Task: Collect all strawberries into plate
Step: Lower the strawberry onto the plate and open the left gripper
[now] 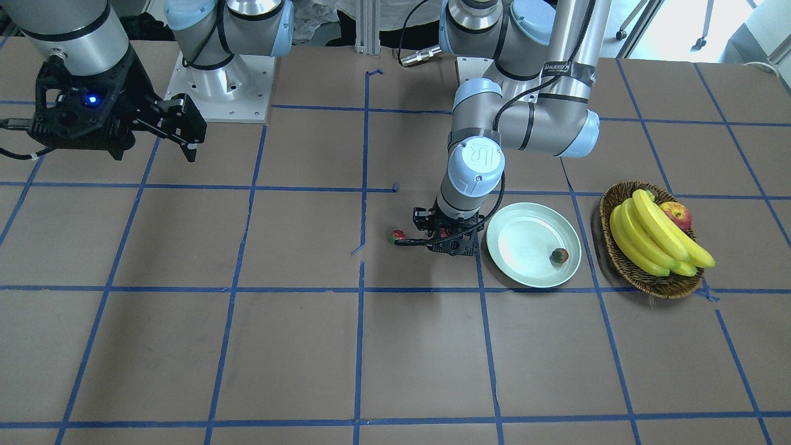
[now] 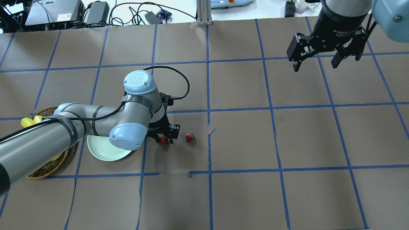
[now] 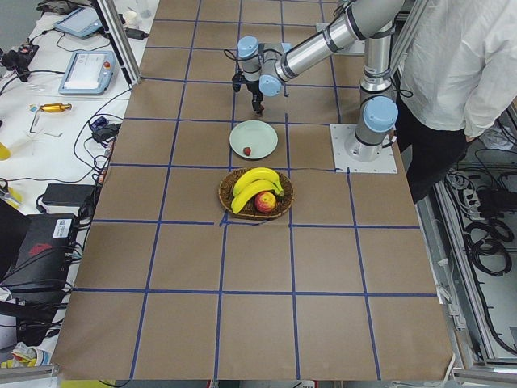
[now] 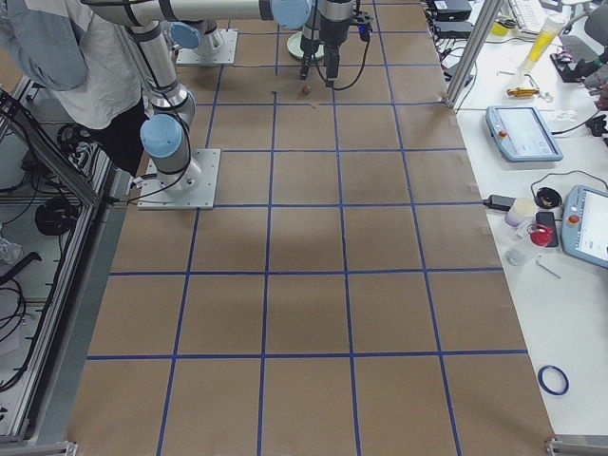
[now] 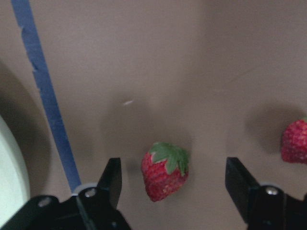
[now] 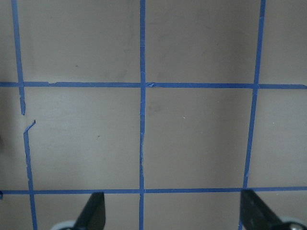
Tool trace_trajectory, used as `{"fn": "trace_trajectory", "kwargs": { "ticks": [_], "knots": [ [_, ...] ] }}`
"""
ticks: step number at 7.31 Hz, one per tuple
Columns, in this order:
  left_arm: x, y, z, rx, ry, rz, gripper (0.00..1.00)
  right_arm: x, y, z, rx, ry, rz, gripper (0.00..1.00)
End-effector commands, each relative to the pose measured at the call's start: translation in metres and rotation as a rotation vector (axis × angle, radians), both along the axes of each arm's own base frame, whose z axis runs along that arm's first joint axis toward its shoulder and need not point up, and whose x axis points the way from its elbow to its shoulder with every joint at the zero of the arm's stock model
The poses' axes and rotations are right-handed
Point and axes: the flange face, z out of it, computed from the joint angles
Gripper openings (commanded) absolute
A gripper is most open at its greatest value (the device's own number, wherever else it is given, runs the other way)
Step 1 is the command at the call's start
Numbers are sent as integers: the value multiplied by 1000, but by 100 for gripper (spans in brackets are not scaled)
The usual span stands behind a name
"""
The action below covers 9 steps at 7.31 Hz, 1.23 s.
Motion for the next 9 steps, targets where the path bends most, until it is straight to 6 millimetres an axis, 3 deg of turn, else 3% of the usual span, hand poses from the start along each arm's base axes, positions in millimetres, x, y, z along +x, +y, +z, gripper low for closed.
{"fn": "trace_trajectory", "kwargs": {
  "ticks": [1,2,3,4,5,6,7,9],
  "knots": [
    [2,-5,6,-16,-3,-33,0,0,0,1,-4,0,2,100],
    [16,-26,36,-66,-33,-103,0,0,0,0,-3,0,2,100],
    [53,-52,60,0,-36,-92,0,0,0,1,-4,0,1,100],
    [99,-70,75,20,-21,-89,0,1,0,0,-3,0,-1,100],
    [136,-70,66,43,-2,-118,0,1,0,0,-1,0,-1,100],
    [150,-59,51,78,7,-99,32,1,0,0,-3,0,1,100],
    [149,-50,39,86,9,-94,99,1,0,0,-1,0,-1,100],
    [135,-50,49,54,-5,-25,100,1,0,0,0,0,-2,100]
  ]
}}
